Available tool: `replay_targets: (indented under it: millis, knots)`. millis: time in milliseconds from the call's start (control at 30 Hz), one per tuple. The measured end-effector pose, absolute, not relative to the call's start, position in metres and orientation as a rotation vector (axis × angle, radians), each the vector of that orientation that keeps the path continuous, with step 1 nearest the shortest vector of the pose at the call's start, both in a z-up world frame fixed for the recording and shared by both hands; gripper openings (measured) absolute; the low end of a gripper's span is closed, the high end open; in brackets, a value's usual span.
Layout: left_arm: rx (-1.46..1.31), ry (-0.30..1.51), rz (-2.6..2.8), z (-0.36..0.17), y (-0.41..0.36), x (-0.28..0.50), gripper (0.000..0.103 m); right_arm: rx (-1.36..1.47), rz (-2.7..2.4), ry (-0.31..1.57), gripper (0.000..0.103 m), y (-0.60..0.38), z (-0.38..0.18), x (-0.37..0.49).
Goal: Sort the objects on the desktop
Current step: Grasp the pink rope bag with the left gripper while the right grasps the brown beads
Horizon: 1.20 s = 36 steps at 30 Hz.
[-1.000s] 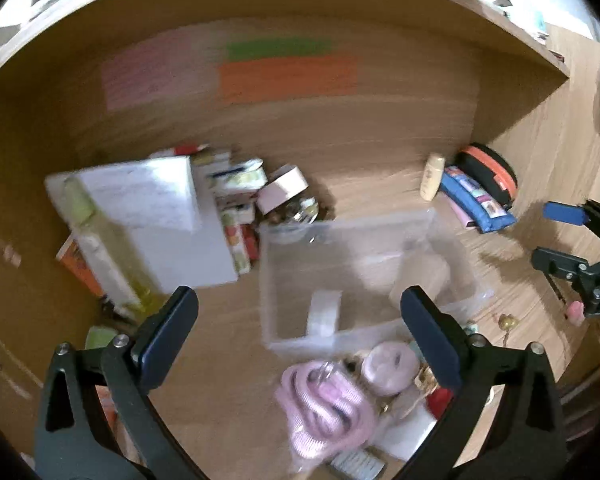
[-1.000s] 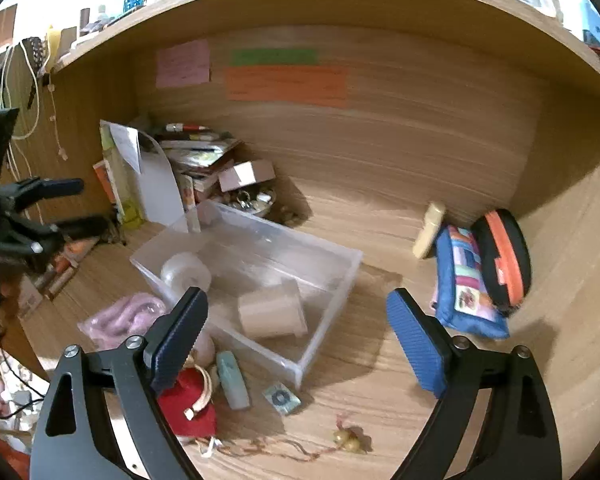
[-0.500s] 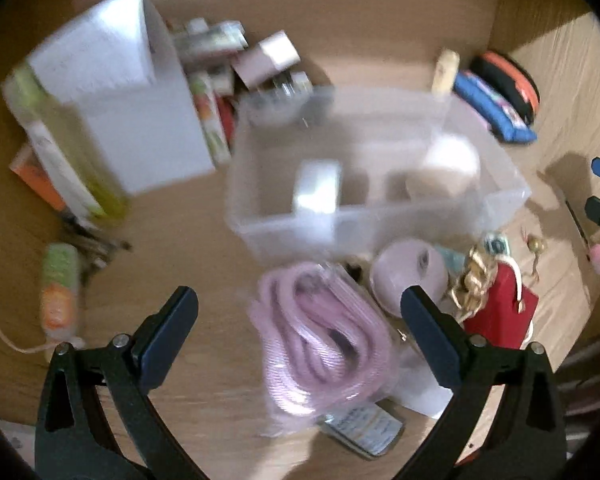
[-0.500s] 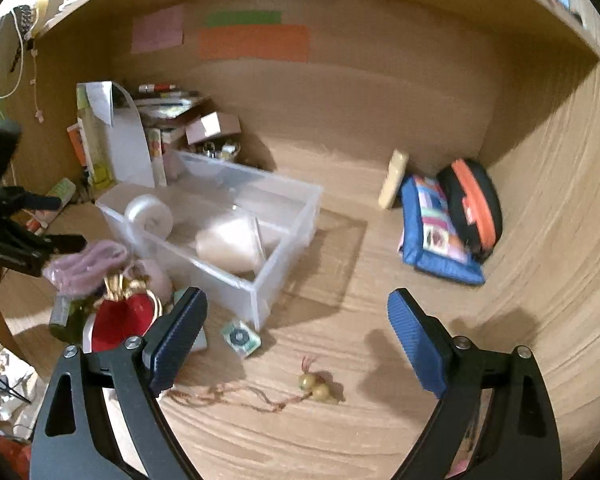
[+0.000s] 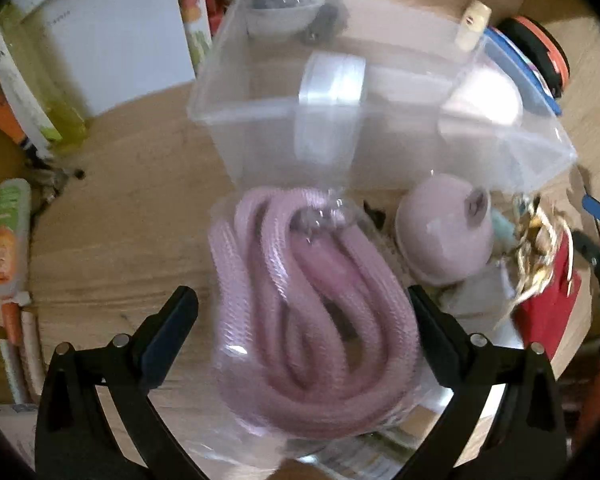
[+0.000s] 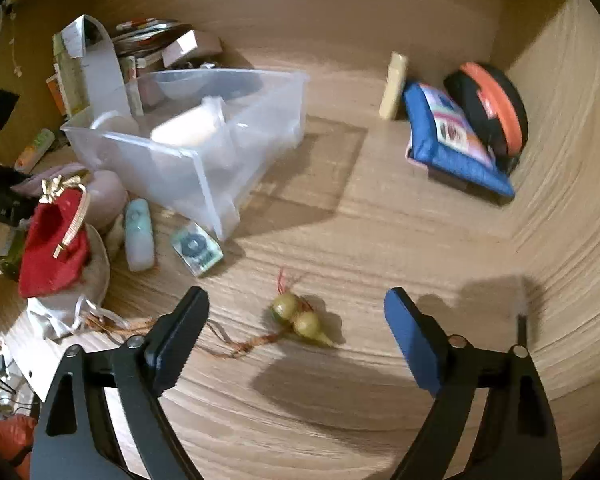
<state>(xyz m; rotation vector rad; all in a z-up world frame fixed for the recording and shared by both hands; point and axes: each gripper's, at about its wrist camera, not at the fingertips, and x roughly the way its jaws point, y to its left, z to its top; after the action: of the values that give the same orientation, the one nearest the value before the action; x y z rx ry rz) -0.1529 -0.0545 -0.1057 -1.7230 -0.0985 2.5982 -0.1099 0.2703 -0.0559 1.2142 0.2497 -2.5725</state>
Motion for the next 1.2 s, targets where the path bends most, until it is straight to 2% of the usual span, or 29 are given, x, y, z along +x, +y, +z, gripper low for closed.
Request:
replay_targets:
  millis: [67, 167, 233, 300, 433, 500, 667, 733, 767, 1200]
  knots:
    - [-1.735, -0.109, 2.599, -0.108, -0.06, -0.15, 0.103, 1.217, -2.565, 0.241, 0.067, 0.273, -0.058, -0.109]
    - [-1.748, -0.144, 2.636, -0.109, -0.068, -0.152, 0.103, 1.225, -2.539, 0.231, 0.063, 0.275, -0.061, -0.112]
    - [-1.746, -0.176, 2.647, -0.11, -0.071, -0.155, 0.103, 1.241, -2.52, 0.23, 0.05, 0.273, -0.065, -0.116]
    - [-1.729, -0.206, 2.652, -0.111, -0.073, -0.157, 0.103, 1.268, -2.491, 0.231, 0.045, 0.27, -0.07, -0.119]
    - [-1.659, -0.113, 2.678, -0.109, -0.071, -0.157, 0.101, 1.257, -2.52, 0.236, 0.027, 0.27, -0.071, -0.12]
    - [-1.601, -0.006, 2.69, -0.108, -0.067, -0.155, 0.098, 1.253, -2.522, 0.2, 0.026, 0.274, -0.071, -0.121]
    - [-1.561, 0.109, 2.666, -0.099, -0.059, -0.149, 0.063, 1.251, -2.513, 0.127, 0.026, 0.279, -0.071, -0.121]
    - [-1.56, 0.219, 2.685, -0.101, -0.05, -0.151, 0.059, 1.244, -2.509, 0.11, 0.026, 0.278, -0.07, -0.121]
    - [-1.548, 0.214, 2.69, -0.1, -0.051, -0.15, 0.057, 1.235, -2.511, 0.1, 0.026, 0.277, -0.069, -0.121]
    - [-1.358, 0.008, 2.873, -0.073, -0.082, -0.123, 0.054, 1.069, -2.567, 0.123, 0.026, 0.266, -0.019, -0.116]
